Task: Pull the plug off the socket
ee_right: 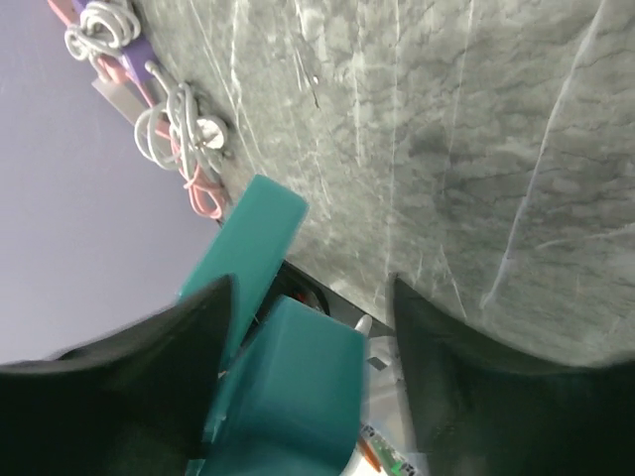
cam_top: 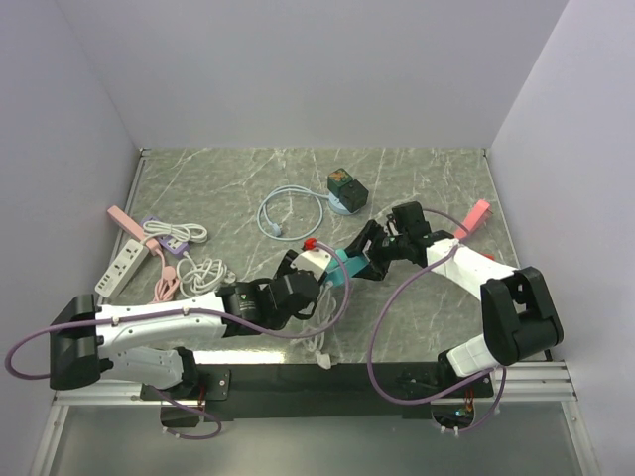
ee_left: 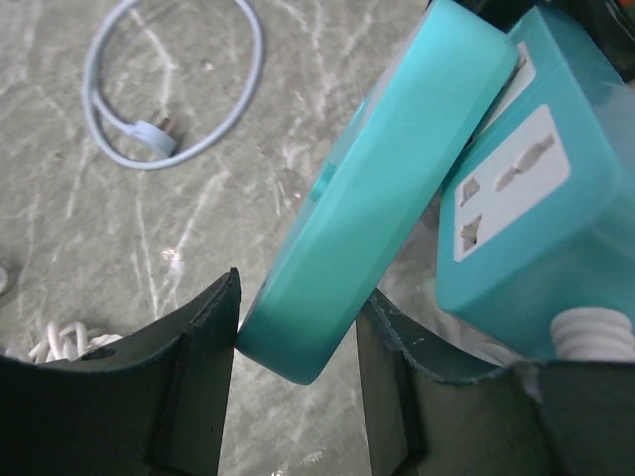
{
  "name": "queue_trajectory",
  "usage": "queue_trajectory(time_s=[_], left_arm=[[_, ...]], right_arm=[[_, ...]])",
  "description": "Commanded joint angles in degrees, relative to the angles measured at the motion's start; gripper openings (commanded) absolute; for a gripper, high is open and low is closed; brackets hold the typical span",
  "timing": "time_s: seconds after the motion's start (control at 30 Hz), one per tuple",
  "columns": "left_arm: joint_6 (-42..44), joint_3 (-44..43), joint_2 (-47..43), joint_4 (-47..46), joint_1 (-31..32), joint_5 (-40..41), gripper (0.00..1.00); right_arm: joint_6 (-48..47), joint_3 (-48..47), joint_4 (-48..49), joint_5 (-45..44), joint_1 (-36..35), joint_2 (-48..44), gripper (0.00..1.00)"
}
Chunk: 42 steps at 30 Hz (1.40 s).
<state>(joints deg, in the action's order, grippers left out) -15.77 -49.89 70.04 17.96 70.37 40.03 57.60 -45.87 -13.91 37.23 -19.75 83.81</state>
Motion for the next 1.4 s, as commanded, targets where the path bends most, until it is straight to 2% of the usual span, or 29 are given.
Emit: queue_trajectory(time_s=[0.0, 0.03, 0.2, 0.5, 0.67, 0.77, 0.83, 0.87, 0.9, 0.93, 0.97, 1.03, 1.07, 1.13, 1.17, 1.2, 1.23, 1.3, 1.33, 1.37], left_arm=[[-5.33, -2.05, -0.7, -9.25, -1.2, 20.78, 0.01], [-4.71, -1.88, -0.69, -9.6, -0.68, 21.4, 0.01], [-1.64, -1.44, -0.17, -12.42, 1.96, 22.37, 0.01], [1.01, -1.18, 8.61, -12.94, 9.34, 28.25, 0.01], [-1.37, -0.21, 11.34, -13.38, 11.28, 30.19, 0.01], [-2.59, -0.38, 13.09, -13.3, 12.33, 31.16, 0.01], [-3.39, -0.65, 13.98, -13.3, 13.38, 31.6, 0.01], [-3.48, -0.82, 15.29, -13.47, 13.83, 31.77, 0.01], [-4.52, -1.0, 15.91, -13.12, 14.09, 31.86, 0.01], [-5.32, -1.7, 16.44, -12.43, 14.53, 32.04, 0.01], [-6.28, -2.23, 17.49, -10.5, 14.62, 32.04, 0.01], [-9.8, -3.98, 17.68, -8.03, 14.62, 31.17, 0.01], [-9.89, -4.16, 17.24, -8.46, 14.62, 30.29, 0.01], [-9.54, -4.69, 15.14, -8.29, 14.53, 27.92, 0.01], [-9.37, -5.04, 14.34, -8.11, 14.36, 25.3, 0.05], [-10.32, -5.57, 13.73, -6.63, 14.36, 24.05, 0.17], [-10.59, -6.79, 12.33, -5.83, 14.01, 22.3, 0.48], [-12.43, -8.81, 11.0, -4.17, 13.66, 16.34, 0.69], [-13.23, -9.43, 9.69, -2.16, 13.66, 14.57, 0.9], [-14.1, -10.05, 8.98, -1.18, 13.48, 12.2, 0.94]], right_arm=[[-0.66, -0.89, -5.25, 1.88, -1.08, 0.12, 0.75], [-0.39, -0.72, -5.68, 1.7, -1.0, 0.47, 0.8], [0.66, 0.07, -7.62, -0.49, 0.23, 1.0, 0.85], [0.06, -2.12, -10.08, 2.31, 1.29, 2.06, 0.85], [0.31, -0.98, -7.36, 8.19, 1.38, 3.38, 0.79], [0.58, -0.36, -6.22, 9.52, 1.29, 2.67, 0.7], [0.67, -0.54, -5.87, 10.31, 1.38, 2.59, 0.69], [1.1, -0.54, -5.43, 10.75, 1.38, 2.59, 0.65], [1.28, -0.45, -4.9, 11.36, 1.29, 2.59, 0.53], [1.37, -0.54, -4.11, 11.72, 1.29, 2.41, 0.46], [1.72, -0.54, -3.76, 11.98, 1.29, 2.24, 0.25], [0.68, -0.89, -3.75, 12.42, 1.46, 2.23, 0.03], [-0.03, -1.5, -4.28, 12.34, 1.38, 2.41, 0.0], [-2.13, -2.29, -5.68, 11.72, 1.64, 2.93, 0.0], [-2.49, -2.73, -5.86, 11.55, 1.73, 2.94, 0.0], [-2.93, -2.91, -5.78, 11.37, 1.82, 3.11, 0.0], [-3.28, -3.09, -5.43, 11.37, 2.08, 3.2, 0.0], [-3.64, -3.35, -4.29, 11.63, 2.95, 3.46, 0.0], [-3.73, -3.44, -3.85, 12.16, 3.31, 3.55, 0.0], [-3.81, -3.53, -3.06, 12.77, 3.75, 3.64, 0.0]])
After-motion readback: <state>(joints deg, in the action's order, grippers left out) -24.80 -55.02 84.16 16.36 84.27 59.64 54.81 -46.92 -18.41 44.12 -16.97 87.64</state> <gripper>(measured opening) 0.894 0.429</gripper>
